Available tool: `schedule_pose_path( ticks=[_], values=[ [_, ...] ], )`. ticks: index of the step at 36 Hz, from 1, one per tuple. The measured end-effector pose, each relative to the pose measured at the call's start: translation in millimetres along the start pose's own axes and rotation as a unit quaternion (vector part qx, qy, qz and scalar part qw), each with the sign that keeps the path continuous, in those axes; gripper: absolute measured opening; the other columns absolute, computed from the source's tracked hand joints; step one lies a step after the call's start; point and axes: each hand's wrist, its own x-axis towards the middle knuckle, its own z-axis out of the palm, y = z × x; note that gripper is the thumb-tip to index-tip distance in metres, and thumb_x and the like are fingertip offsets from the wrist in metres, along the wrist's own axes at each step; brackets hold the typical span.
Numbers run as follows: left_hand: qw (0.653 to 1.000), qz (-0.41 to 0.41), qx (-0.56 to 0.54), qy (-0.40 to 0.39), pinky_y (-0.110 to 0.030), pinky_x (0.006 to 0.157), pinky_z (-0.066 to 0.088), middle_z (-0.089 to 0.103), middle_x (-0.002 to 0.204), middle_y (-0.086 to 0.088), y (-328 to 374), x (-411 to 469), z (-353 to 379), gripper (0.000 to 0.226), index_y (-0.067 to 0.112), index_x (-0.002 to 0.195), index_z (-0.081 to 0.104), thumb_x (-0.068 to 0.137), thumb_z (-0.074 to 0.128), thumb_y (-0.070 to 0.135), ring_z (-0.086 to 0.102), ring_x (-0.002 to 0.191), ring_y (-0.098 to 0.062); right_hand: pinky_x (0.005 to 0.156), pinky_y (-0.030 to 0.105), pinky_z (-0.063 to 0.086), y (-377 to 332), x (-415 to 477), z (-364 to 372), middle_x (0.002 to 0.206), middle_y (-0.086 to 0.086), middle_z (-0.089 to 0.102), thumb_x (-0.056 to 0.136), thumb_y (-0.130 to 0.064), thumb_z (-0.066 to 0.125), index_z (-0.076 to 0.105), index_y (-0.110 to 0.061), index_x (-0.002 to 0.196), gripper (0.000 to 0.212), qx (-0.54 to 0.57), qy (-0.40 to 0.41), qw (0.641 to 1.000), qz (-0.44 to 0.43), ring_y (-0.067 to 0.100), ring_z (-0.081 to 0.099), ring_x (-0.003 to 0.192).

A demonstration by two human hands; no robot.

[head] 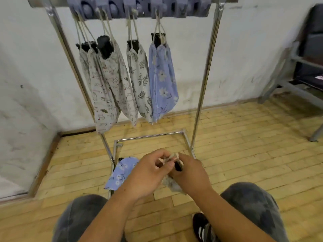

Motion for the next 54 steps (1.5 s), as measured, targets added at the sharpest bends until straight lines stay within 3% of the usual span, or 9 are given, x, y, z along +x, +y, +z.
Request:
schedule_pose_path(
  ticks=[7, 11, 17, 23, 30, 35, 44, 48, 54],
  values=[
    [0.998, 0.022, 0.051, -0.002, -0.035, 0.087, 0.054, 0.067, 0.109, 0.012, 62, 59, -37, 0.012, 0.034, 0.11, 0.061, 0.106, 0.052, 0.041, 0.064, 0.094, -0.014, 0.067, 0.014, 0.047, -31, 34, -52, 0.081, -0.019, 0.073, 0.094, -0.032, 0.072, 0.074, -0.033, 0.085, 0.009, 0.185, 0.057, 0.981, -0.024, -0.003, 0.066, 0.081],
    [0.998, 0.031, 0.054, 0.011, -0.039, 0.084, 0.054, 0.068, 0.102, 0.009, 92, 87, -57, 0.012, 0.037, 0.107, 0.066, 0.105, 0.054, 0.04, 0.064, 0.089, -0.014, 0.062, 0.021, 0.046, -52, 60, -90, 0.073, 0.003, 0.069, 0.092, -0.03, 0.075, 0.069, -0.012, 0.079, 0.023, 0.28, 0.042, 0.959, -0.017, 0.019, 0.066, 0.068],
    [0.999, 0.021, 0.008, 0.039, -0.037, 0.061, 0.038, 0.053, 0.073, -0.003, 132, 121, -83, 0.017, 0.033, 0.099, 0.062, 0.108, 0.048, 0.035, 0.038, 0.064, -0.023, 0.076, 0.039, 0.056, -80, 94, -132, 0.088, 0.02, 0.07, 0.092, -0.04, 0.074, 0.07, -0.007, 0.092, 0.033, 0.35, -0.021, 0.935, -0.047, 0.036, 0.068, 0.085],
    [0.997, 0.047, 0.007, 0.061, -0.018, 0.061, 0.045, 0.067, 0.078, 0.011, 169, 167, -113, 0.015, 0.028, 0.102, 0.069, 0.106, 0.055, 0.03, 0.057, 0.065, -0.008, 0.066, 0.022, 0.054, -105, 143, -175, 0.073, 0.008, 0.073, 0.095, -0.035, 0.069, 0.076, -0.015, 0.085, 0.024, 0.362, 0.054, 0.928, -0.071, 0.017, 0.069, 0.069],
    [0.972, 0.115, 0.072, 0.191, -0.019, 0.068, 0.052, 0.074, 0.091, 0.009, 202, 232, -143, 0.01, 0.031, 0.101, 0.075, 0.1, 0.066, 0.025, 0.067, 0.075, -0.003, 0.051, 0.015, 0.046, -134, 214, -210, 0.073, 0.004, 0.073, 0.095, -0.025, 0.072, 0.077, -0.015, 0.091, 0.012, 0.428, 0.127, 0.894, -0.044, 0.014, 0.069, 0.065],
    [0.939, 0.153, 0.129, 0.279, -0.017, 0.071, 0.052, 0.07, 0.089, 0.016, 232, 275, -155, 0.008, 0.028, 0.103, 0.074, 0.1, 0.067, 0.031, 0.067, 0.081, -0.002, 0.072, 0.033, 0.06, -158, 258, -225, 0.079, 0.001, 0.075, 0.096, -0.028, 0.071, 0.077, -0.021, 0.093, 0.01, 0.486, 0.166, 0.857, -0.044, 0.017, 0.075, 0.072],
    [0.906, 0.175, 0.252, 0.291, -0.041, 0.071, 0.057, 0.071, 0.099, 0.006, 221, 314, -140, 0.013, 0.028, 0.116, 0.063, 0.105, 0.057, 0.031, 0.067, 0.068, -0.015, 0.084, 0.036, 0.061, -137, 302, -214, 0.083, -0.007, 0.077, 0.092, -0.031, 0.074, 0.079, -0.025, 0.091, 0.008, 0.436, 0.243, 0.866, -0.034, 0.013, 0.073, 0.082],
    [0.927, 0.15, 0.212, 0.27, -0.036, 0.077, 0.058, 0.072, 0.107, 0.01, 174, 298, -131, 0.029, 0.031, 0.134, 0.056, 0.105, 0.058, 0.029, 0.067, 0.072, -0.01, 0.081, 0.022, 0.057, -110, 281, -176, 0.094, -0.013, 0.074, 0.092, -0.028, 0.075, 0.078, -0.029, 0.096, 0.005, 0.342, 0.312, 0.884, -0.067, 0.002, 0.069, 0.087],
    [0.957, 0.114, 0.152, 0.219, -0.017, 0.077, 0.053, 0.069, 0.091, 0.008, 101, 274, -115, 0.012, 0.027, 0.114, 0.068, 0.103, 0.063, 0.028, 0.065, 0.081, -0.006, 0.069, 0.014, 0.048, -92, 245, -95, 0.09, -0.008, 0.064, 0.093, -0.023, 0.074, 0.075, -0.025, 0.095, 0.004, 0.307, 0.298, 0.892, -0.143, 0.01, 0.063, 0.08]
  ],
)
